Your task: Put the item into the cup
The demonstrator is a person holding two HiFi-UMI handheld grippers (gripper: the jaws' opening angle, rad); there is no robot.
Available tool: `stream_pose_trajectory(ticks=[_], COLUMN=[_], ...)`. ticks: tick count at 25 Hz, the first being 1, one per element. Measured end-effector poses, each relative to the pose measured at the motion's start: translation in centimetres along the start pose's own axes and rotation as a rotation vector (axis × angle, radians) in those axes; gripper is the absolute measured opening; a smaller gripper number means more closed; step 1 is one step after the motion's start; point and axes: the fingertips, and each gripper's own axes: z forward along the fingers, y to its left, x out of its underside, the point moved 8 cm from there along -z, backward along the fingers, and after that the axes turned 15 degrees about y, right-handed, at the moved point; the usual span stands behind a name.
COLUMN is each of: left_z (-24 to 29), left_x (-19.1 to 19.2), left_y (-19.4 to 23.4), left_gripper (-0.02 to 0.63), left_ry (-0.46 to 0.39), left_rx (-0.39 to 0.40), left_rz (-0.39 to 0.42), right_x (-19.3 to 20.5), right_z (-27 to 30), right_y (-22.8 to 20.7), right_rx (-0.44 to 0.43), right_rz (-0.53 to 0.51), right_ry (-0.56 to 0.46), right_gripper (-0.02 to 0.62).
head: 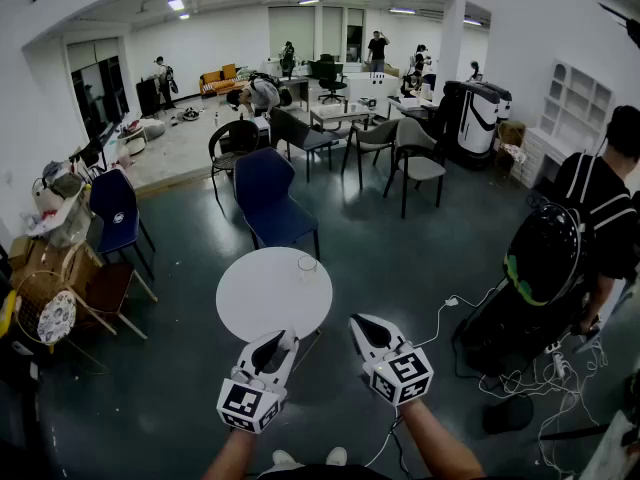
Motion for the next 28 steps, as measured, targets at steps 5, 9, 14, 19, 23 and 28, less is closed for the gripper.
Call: stream_pose_trajectory(ticks=[5,9,14,19,23,28], left_z=[0.5,0.9,1.5,2.5,3.3,3.9], left_x=[-0.3,-0.1,-0.1,0.6,0.9,0.9], left_y=[-0.6,-1.3,-1.9,-2.6,-3.4,-3.5], left_gripper=[0.101,0.101,0.101,0.101,0.101,0.101], left_ry=[-0.009,-0.008,-0.007,-0.005,0.008,0.01], left_rx=[-0.011,-0.015,-0.024,-0.037,-0.04,-0.06], left_rz=[-0.021,-0.026,-0.029,-0.038,-0.044,-0.053], right_x=[0.0,0.4,0.5,1.1,1.3,1.3], right_z=[-0.5,-0.9,-1.1,-1.1,-1.2,-1.0], right_y=[-0.7,-1.2,-2.0,-3.3,-4.4,-5.4], right_rx=[0.0,-0.011,-0.029,-0.042,-0.051,-0.062], right_rz=[0.008,0.007,-0.003,-0.009,-0.005,-0.007], right_ry=[-0.011,-0.014,-0.017,-0.013,-0.014,-0.019], right_gripper=[0.015,0.015,0.015,0.015,0.015,0.015])
